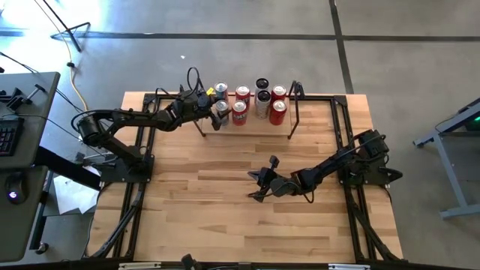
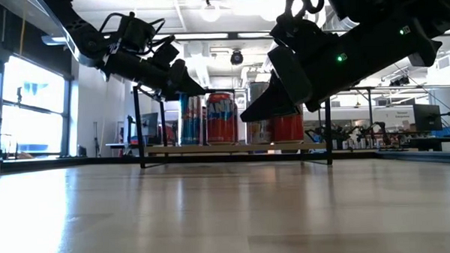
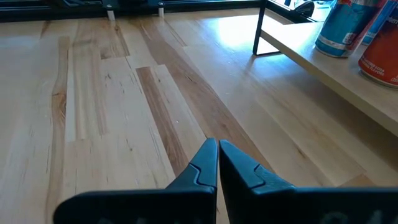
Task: Place canned beverage on shelf
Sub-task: Put the blue soda can on the shelf aligned with the other blue soda can, then return to Home Position
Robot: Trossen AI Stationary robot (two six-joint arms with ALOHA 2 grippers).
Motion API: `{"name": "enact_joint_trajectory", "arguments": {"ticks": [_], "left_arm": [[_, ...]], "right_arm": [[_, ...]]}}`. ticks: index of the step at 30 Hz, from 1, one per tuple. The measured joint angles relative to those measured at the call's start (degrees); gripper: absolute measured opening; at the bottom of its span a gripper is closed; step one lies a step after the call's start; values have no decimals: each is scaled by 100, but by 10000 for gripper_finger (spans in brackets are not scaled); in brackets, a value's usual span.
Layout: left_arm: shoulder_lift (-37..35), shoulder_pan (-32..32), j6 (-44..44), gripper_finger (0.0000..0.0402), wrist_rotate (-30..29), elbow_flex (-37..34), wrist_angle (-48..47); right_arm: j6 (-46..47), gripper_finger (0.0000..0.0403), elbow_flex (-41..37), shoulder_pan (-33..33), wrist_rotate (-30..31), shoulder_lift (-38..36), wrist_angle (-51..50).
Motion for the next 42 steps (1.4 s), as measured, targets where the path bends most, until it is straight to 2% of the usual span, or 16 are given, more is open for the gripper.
{"name": "enact_joint_trajectory", "arguments": {"ticks": [18, 23, 28, 35, 39, 42], "left_arm": [[-21, 4, 15, 301, -48, 2, 145], [-240, 12, 105, 301, -154, 0, 121], [-746, 13, 289, 301, -168, 0, -168], [-1740, -100, 757, 298, -81, 0, -1223], [-2378, -350, 1013, 272, -66, -23, -1754], [-2834, -544, 1205, 240, -68, -368, -1667]], "right_arm": [[0, 0, 0, 0, -7, 0, 0], [0, 0, 0, 2, -37, 0, 0], [-2, 0, 0, 2, -35, 0, 0], [-5, 0, 0, 2, -87, 0, 2], [-230, 0, -2, 2, -96, 0, 63], [-347, 0, -2, 2, -102, 0, 101]]}}
